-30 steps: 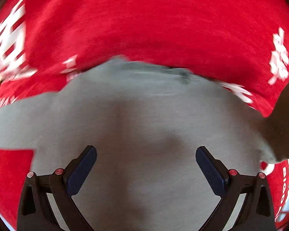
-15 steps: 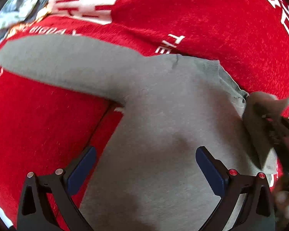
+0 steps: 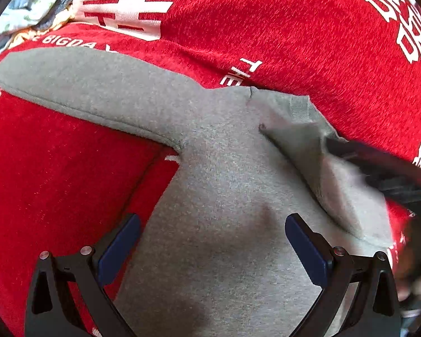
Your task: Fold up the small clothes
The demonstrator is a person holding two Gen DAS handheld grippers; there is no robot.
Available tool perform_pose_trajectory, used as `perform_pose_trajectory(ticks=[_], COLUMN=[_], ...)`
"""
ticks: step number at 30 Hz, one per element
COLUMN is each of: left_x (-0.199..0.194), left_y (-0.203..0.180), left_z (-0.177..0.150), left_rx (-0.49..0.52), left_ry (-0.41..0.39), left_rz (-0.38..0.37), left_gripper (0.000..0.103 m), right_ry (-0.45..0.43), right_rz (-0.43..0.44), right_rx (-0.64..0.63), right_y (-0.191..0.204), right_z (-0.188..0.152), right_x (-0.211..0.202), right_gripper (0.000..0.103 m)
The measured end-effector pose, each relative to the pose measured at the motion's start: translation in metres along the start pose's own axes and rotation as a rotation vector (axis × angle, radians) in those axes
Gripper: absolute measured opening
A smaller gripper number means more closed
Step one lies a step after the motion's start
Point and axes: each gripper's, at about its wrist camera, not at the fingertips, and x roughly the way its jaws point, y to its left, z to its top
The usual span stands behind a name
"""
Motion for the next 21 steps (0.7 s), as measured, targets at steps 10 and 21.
perform_pose_trajectory(ticks=[10,21], left_x=[0.001,0.06], left_y=[-0.072,-0.128], left_z=[0.003,0.021], left_rx=[0.202,0.356], left_ry=[0.009,0.149], left_rz=[0.041,0.139], left_gripper=[0.103,0.103], right_ry=[0.052,0.161], right_rz=[-0.258,-0.026], right_rx=[0.386,0.362], right_y=[-0.198,-0.157], right_z=[-0.074,-0.125], right_x=[-0.033,0.0], right_gripper=[0.074,0.074])
